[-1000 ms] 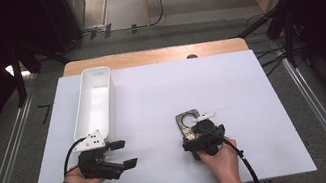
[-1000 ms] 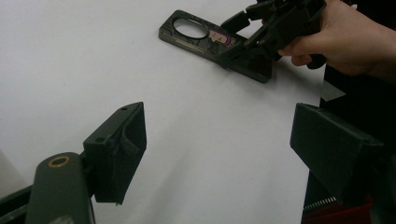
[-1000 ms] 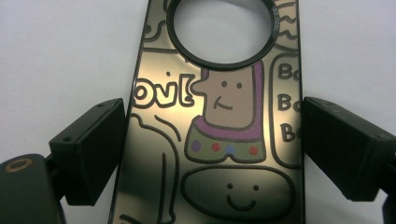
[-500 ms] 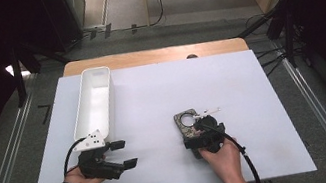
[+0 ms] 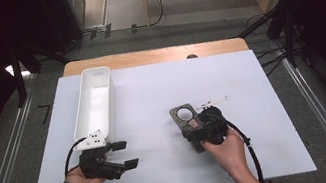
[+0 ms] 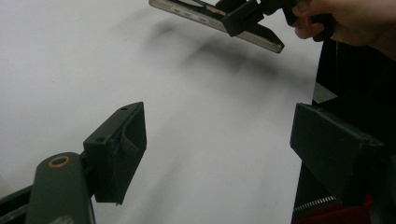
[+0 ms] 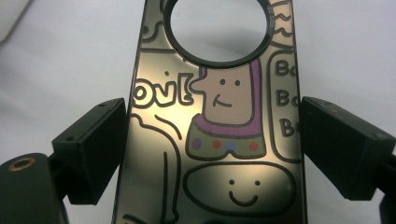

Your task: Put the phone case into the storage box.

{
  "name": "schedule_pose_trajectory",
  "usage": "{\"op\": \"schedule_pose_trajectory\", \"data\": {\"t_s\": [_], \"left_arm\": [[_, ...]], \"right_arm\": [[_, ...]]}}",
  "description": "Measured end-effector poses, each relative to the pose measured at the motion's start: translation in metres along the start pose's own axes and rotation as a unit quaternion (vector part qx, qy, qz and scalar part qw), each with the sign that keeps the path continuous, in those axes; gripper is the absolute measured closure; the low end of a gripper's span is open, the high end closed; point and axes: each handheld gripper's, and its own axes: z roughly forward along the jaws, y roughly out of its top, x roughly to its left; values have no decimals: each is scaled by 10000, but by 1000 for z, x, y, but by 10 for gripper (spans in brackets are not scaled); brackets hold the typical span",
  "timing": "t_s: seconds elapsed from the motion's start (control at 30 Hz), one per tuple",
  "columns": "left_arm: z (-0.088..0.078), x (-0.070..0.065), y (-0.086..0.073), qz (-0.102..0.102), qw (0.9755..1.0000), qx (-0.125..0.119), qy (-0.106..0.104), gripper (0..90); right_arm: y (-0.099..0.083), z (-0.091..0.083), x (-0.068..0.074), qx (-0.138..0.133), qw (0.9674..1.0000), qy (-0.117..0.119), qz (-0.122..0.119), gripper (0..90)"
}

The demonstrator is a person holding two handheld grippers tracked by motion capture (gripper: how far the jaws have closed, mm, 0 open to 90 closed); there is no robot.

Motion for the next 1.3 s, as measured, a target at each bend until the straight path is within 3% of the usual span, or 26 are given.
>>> {"op": "schedule_pose_trajectory", "data": {"t_s": [0.43, 0.63, 0.8, 1.2, 1.3], "left_arm": [[2, 0, 3, -157, 9998, 8, -95, 183], [5, -1, 5, -235, 9996, 26, -159, 183], [7, -1, 7, -319, 9993, 61, -170, 183], [19, 0, 18, -558, 9978, 54, -340, 183], [23, 0, 22, -634, 9972, 71, -379, 183]], "right_arm": [[18, -9, -17, 42, 9981, 556, -266, 99], [25, -10, -30, 12, 9962, 832, -250, 99], [29, -9, -33, 33, 9953, 874, -416, 100], [39, -1, -37, -68, 9926, 1137, -413, 99], [43, 0, -39, -130, 9911, 1283, -320, 99]]}}
